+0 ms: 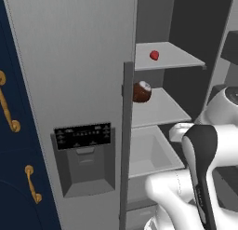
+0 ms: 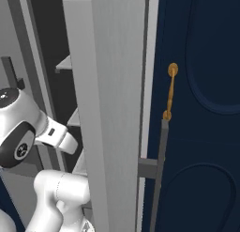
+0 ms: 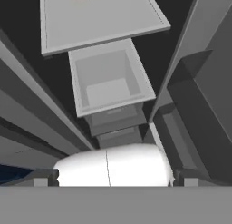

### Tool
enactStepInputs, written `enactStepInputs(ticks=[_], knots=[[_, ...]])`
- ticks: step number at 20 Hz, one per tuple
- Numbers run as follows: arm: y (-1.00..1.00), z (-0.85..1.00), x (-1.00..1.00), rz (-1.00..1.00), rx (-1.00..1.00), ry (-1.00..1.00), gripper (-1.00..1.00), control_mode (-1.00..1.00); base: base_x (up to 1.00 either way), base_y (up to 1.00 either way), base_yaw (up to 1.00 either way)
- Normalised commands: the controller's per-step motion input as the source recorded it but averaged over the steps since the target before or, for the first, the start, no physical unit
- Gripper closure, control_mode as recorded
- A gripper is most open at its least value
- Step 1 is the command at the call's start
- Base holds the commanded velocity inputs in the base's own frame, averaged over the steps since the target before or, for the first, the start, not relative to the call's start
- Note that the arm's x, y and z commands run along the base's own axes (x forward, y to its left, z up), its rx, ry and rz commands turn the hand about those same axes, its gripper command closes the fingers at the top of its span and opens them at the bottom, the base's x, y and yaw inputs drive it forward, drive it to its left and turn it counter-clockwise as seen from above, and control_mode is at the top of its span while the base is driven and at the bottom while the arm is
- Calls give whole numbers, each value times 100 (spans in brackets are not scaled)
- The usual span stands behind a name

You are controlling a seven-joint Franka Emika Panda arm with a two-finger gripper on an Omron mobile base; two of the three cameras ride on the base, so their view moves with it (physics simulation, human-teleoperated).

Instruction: Take the strawberry from the fridge and place it on top of the pancake, located on the dining counter.

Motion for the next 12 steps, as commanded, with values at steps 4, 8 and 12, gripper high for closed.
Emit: enactStepInputs(ticks=[4, 8, 12], knots=[[0, 75, 44, 2, -4, -38, -100, -100, 0, 0, 0], [-2, 81, 57, 7, -5, -27, -100, -100, 0, 0, 0], [-10, 63, 50, 3, -6, -19, -100, -100, 0, 0, 0]])
